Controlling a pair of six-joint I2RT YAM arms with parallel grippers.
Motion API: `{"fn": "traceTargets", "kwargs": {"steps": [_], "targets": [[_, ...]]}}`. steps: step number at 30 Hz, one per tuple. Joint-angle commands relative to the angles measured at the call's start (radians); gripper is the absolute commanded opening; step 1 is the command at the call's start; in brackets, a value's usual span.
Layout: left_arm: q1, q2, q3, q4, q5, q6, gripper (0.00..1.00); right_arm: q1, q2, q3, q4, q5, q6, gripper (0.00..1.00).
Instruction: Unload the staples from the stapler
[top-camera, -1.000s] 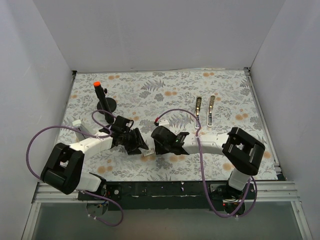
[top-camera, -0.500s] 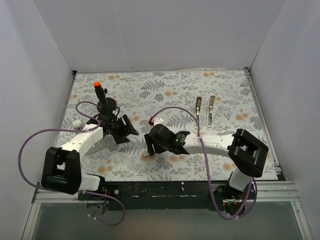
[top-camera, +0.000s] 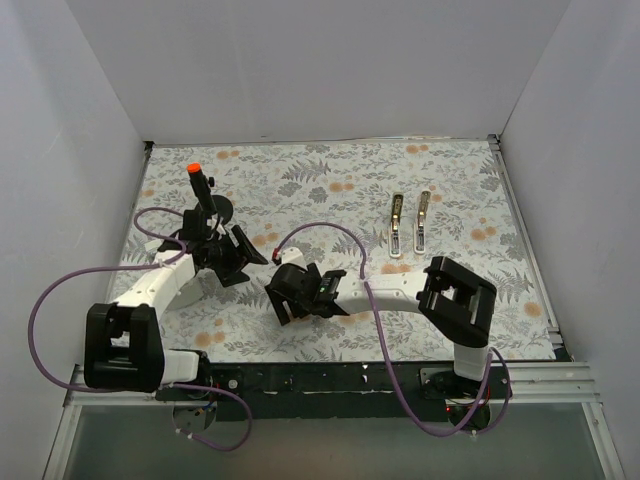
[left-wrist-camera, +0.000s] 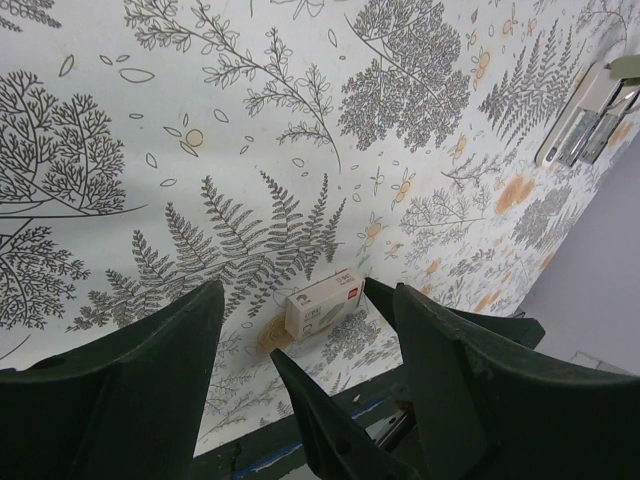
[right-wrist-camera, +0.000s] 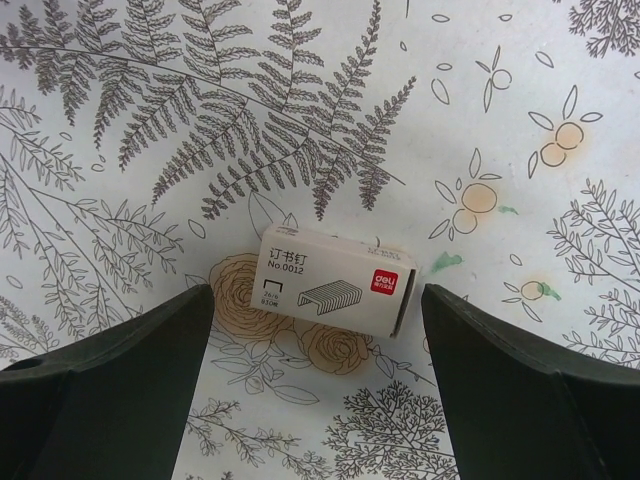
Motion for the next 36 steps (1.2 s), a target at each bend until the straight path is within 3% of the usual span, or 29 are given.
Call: {"fn": "traceTargets", "kwargs": {"steps": [1, 29, 36], "targets": [[0.006, -0.061, -0.032, 0.013, 0.037, 0.024, 0.68, 0.021, 0.031, 0.071, -0.06, 0.075, -0.001, 0.92], [0.008, -0.075, -0.075, 0.033, 0.06, 0.016, 0.67, 0.044, 0.025, 0.068, -0.088, 0.126, 0.027, 0.65], [0.006, -0.072, -0.075, 0.034, 0.064, 0.015, 0.67, 0.043, 0.014, 0.065, -0.086, 0.131, 0.03, 0.64]]}}
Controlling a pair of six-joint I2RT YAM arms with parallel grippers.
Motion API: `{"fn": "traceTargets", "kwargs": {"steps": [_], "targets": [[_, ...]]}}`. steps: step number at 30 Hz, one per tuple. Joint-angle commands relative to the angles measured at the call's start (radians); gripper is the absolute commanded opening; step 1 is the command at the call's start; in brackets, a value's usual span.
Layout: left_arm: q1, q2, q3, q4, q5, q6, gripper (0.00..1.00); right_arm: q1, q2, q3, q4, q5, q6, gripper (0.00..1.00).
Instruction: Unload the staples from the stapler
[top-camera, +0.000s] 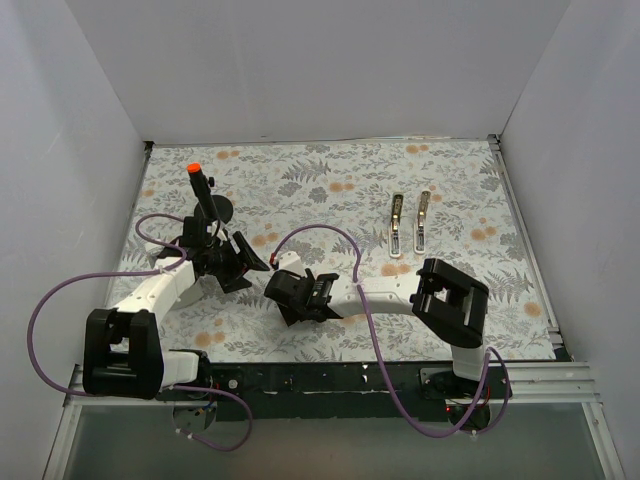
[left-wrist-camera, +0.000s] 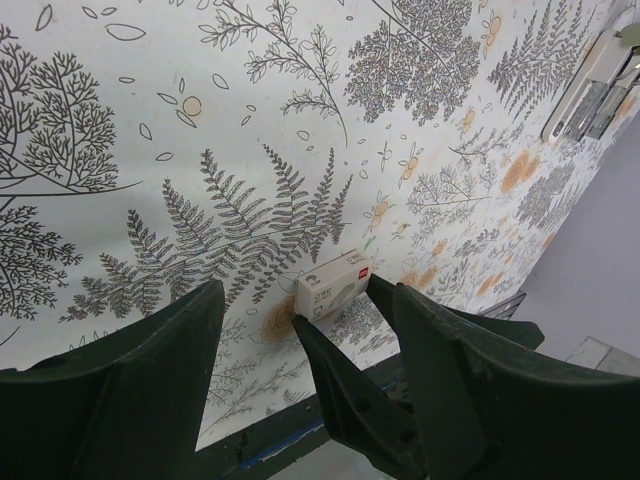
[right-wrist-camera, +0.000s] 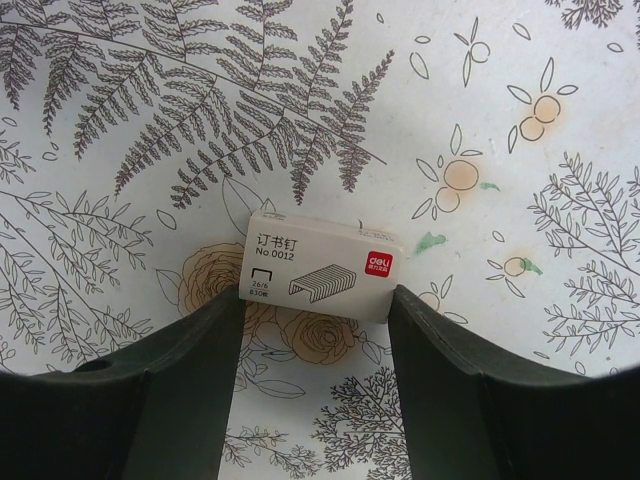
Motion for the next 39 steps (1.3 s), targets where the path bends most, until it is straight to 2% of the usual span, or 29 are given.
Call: {"fn": "traceTargets", "kwargs": {"steps": [1, 2, 8, 11, 15, 16, 19, 20, 21, 25, 27, 30, 33, 39], "targets": [[0.006, -0.031, -0.007, 0.013, 0.019, 0.002, 0.67, 0.005, -0.032, 0.009, 0.013, 0.043, 0.018, 0.66], [0.006, -0.031, -0.007, 0.011, 0.02, 0.003, 0.67, 0.005, -0.034, 0.012, 0.01, 0.047, 0.021, 0.7], [0.006, -0.065, 0.008, -0.003, -0.003, 0.022, 0.68, 0.005, -0.066, 0.02, -0.015, 0.058, 0.017, 0.82], [0.006, -0.086, 0.057, -0.033, -0.003, 0.031, 0.68, 0.005, -0.133, 0.015, -0.019, 0.041, -0.01, 0.87], [0.006, -0.207, 0.131, -0.052, 0.037, 0.051, 0.69, -0.032, -0.318, -0.034, -0.062, 0.044, -0.011, 0.93], [0.005, -0.232, 0.139, -0.044, 0.042, 0.05, 0.7, -0.05, -0.359, -0.084, -0.062, 0.037, -0.017, 0.94], [0.005, -0.328, 0.137, 0.015, 0.095, 0.042, 0.8, -0.145, -0.532, -0.188, -0.067, -0.006, -0.033, 0.95], [0.003, -0.344, 0.136, 0.029, 0.112, 0.043, 0.91, -0.195, -0.576, -0.207, -0.085, -0.012, -0.046, 0.95], [0.005, -0.355, 0.136, 0.045, 0.135, 0.043, 0.98, -0.217, -0.674, -0.229, -0.094, -0.02, -0.057, 0.95], [0.002, -0.431, 0.172, 0.105, 0.285, 0.051, 0.98, -0.251, -0.928, -0.304, -0.097, 0.018, -0.096, 0.96], [-0.006, -0.424, 0.2, 0.092, 0.301, 0.06, 0.98, -0.251, -1.047, -0.324, -0.114, 0.027, -0.073, 0.96], [-0.009, -0.41, 0.208, 0.105, 0.341, 0.024, 0.98, -0.251, -1.144, -0.327, -0.175, 0.058, -0.005, 0.96], [-0.012, -0.407, 0.208, 0.108, 0.376, 0.011, 0.98, -0.251, -1.186, -0.322, -0.231, 0.098, 0.047, 0.98], [-0.023, -0.421, 0.185, 0.095, 0.368, 0.005, 0.98, -0.251, -1.198, -0.295, -0.269, 0.112, 0.024, 0.98]]}}
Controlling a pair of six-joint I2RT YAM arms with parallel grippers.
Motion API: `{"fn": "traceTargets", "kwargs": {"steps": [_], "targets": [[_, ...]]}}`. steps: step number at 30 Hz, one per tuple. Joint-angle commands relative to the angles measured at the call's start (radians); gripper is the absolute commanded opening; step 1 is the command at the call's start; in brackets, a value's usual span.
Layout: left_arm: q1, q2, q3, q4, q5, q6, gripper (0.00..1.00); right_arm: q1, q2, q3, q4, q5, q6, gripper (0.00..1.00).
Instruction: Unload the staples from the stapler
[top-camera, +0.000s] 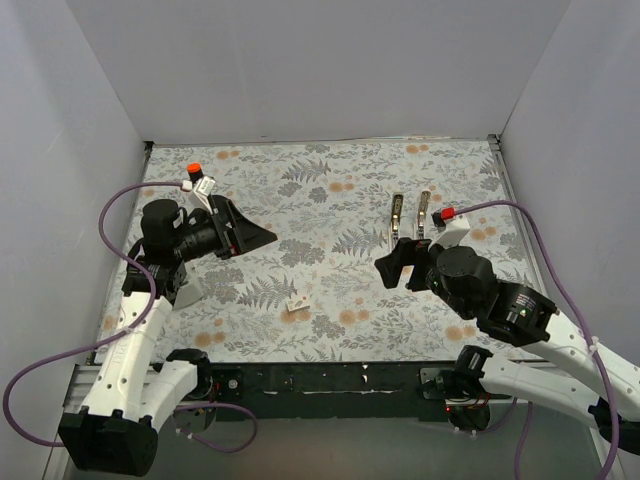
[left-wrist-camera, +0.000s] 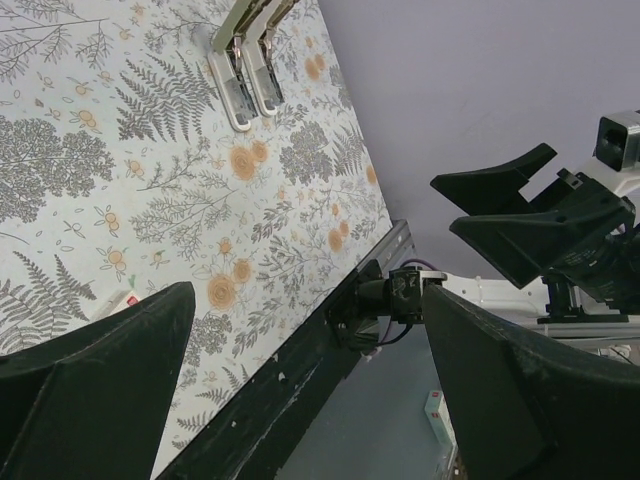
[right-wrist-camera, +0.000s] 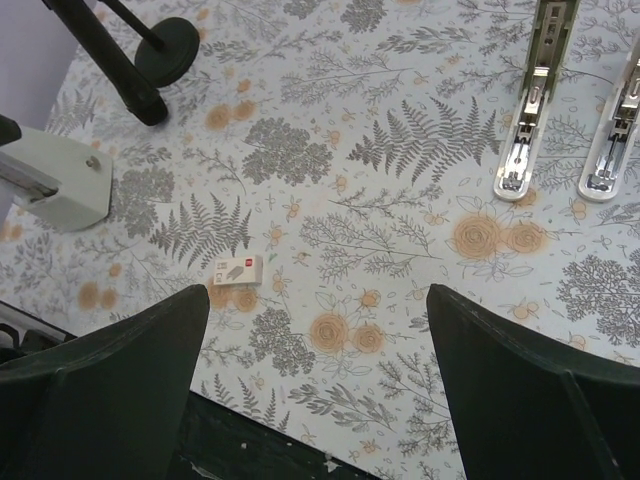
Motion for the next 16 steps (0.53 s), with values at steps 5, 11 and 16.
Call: {"fn": "traceTargets", "kwargs": {"steps": [5, 11, 16], "targets": [[-0.007, -0.026, 0.001, -0.003, 0.027, -0.021, 0.98, 0.003, 0.023, 0.066, -0.03, 0.058, -0.026, 0.98], [-0.012, -0.027, -0.006, -0.001, 0.024, -0.024, 0.98, 0.003, 0.041, 0.071, -0.025, 0.056, -0.032, 0.98], [-0.015, -0.021, 0.007, -0.001, 0.019, -0.027, 0.98, 0.003, 0.021, 0.056, -0.022, 0.056, -0.026, 0.98]]}}
